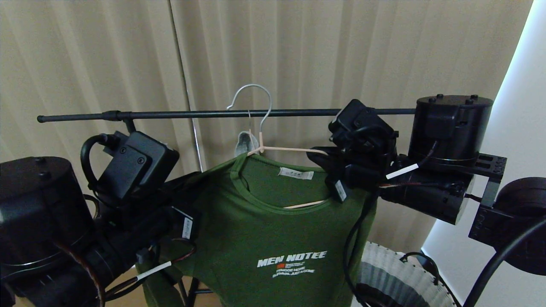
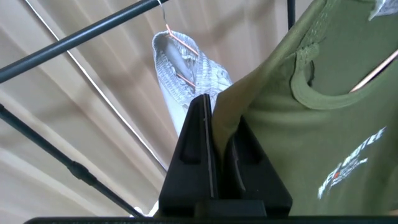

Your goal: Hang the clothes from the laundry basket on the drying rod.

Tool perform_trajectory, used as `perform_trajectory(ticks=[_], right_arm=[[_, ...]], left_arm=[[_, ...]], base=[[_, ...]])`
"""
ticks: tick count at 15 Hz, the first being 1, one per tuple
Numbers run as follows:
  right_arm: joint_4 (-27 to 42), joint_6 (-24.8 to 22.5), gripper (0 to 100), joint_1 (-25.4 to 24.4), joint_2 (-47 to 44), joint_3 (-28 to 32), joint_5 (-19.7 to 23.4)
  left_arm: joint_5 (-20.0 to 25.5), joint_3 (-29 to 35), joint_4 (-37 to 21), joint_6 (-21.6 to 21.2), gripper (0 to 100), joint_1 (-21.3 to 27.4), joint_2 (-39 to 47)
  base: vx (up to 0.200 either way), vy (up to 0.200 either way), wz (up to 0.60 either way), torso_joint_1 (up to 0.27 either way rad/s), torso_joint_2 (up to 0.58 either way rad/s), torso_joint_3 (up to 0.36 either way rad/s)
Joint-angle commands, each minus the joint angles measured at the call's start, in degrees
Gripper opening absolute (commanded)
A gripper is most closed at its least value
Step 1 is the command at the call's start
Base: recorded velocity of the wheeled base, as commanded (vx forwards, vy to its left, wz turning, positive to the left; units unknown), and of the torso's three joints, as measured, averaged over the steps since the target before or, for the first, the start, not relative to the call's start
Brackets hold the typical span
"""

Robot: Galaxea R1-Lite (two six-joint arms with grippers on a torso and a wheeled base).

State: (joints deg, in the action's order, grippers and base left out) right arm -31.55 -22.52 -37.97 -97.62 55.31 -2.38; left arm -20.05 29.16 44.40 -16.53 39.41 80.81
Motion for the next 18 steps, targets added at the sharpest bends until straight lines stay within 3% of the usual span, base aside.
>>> perform_trajectory(ticks=[1,2,3,5,8,13,18], right_arm=[[-0.09,0.02,0,0.0,0.5,-0.29,-0.26],[-0.09,0.02,0,0.0,1.03,-0.46,-0.26],[0.08,0.02,0,0.0,1.38,-0.64,-0.26],[0.17,0.02,0,0.0,2.09,-1.08,-0.44],[-0.36,0.37,0,1.15,4.81,-3.37,-4.39],[-0.53,0.46,0,5.89,9.82,-6.53,-4.21],[-0.71,1.86,0,4.49,13.07,-7.85,-3.42]], left_arm=[[-0.25,-0.6,-0.1,0.01,0,-0.04,-0.3],[-0.25,-1.21,-0.1,0.27,0,-0.21,-0.48],[-0.25,-1.39,-0.1,0.53,100,-0.3,-0.57],[-0.16,-1.47,-0.1,0.8,100,-0.3,-0.83],[0.1,-3.5,-0.19,0.89,100,-0.56,-4.79],[0.37,-13.6,-0.19,5.02,100,-3.11,-10.24],[2.21,-13.78,-0.19,6.69,100,-4.34,-8.13]], base=[[0.0,0.0,0.0,0.0,0.0,0.0],[0.0,0.0,0.0,0.0,0.0,0.0],[0.0,0.0,0.0,0.0,0.0,0.0],[0.0,0.0,0.0,0.0,0.0,0.0],[0.0,0.0,0.0,0.0,0.0,0.0],[0.0,0.0,0.0,0.0,0.0,0.0],[0.0,0.0,0.0,0.0,0.0,0.0]])
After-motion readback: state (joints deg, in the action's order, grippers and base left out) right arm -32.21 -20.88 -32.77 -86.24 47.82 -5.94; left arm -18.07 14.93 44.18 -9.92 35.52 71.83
